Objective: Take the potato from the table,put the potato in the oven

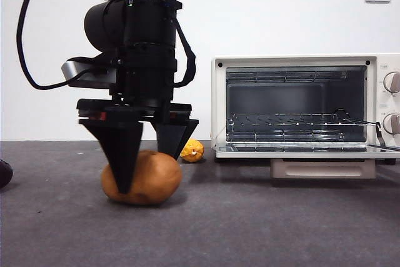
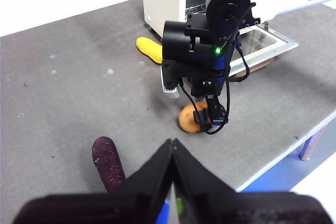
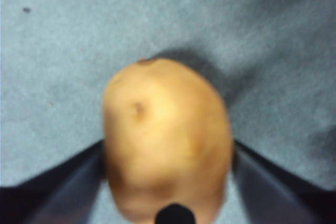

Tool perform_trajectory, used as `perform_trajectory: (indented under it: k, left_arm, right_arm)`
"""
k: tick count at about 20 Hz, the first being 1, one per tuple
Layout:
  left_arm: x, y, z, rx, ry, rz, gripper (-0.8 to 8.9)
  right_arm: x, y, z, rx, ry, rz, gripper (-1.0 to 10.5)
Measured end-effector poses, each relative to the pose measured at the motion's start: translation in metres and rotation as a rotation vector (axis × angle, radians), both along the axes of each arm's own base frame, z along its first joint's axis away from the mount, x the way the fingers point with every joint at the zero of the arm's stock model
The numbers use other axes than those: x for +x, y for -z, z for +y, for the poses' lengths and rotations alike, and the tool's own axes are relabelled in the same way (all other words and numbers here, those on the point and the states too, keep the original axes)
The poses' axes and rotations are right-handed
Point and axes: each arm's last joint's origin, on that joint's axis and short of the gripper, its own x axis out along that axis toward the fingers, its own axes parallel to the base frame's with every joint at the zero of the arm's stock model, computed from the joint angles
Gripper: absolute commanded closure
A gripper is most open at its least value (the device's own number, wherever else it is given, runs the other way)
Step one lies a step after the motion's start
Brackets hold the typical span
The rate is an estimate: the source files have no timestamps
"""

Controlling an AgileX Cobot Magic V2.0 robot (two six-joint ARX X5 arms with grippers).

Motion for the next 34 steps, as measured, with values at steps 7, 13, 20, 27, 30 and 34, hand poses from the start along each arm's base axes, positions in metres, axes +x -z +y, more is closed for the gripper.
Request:
perform_trajectory:
  k: [7,13,20,27,30,34]
  left_arm:
    - [0.000,0.000,0.000,0.000,0.000,0.000,8.19]
    - [0.000,0.000,0.000,0.000,0.000,0.000,8.19]
    - [0.001,0.000,0.001,0.011,-0.036,-0.013,8.18]
    - [0.003,-0.001,0.005,0.054,-0.150,-0.065,8.18]
    - [0.005,-0.001,0.007,0.075,-0.201,-0.092,8.18]
    - [0.006,-0.002,0.008,0.085,-0.210,-0.107,8.18]
  right_arm:
    - [0.001,-0.062,0.001,0.047,0.164,-0.013,9.1]
    - [0.006,-0.121,0.001,0.212,0.269,-0.165,9.1]
    - [0.003,-0.122,-0.023,0.087,0.346,-0.269,9.1]
    - [-0.010,-0.107,-0.103,-0.088,0.497,-0.204,9.1]
    - [-0.003,-0.100,-0.129,-0.029,0.592,-0.243,9.1]
    - [0.020,-0.092,-0.153,0.102,0.732,-0.331,9.1]
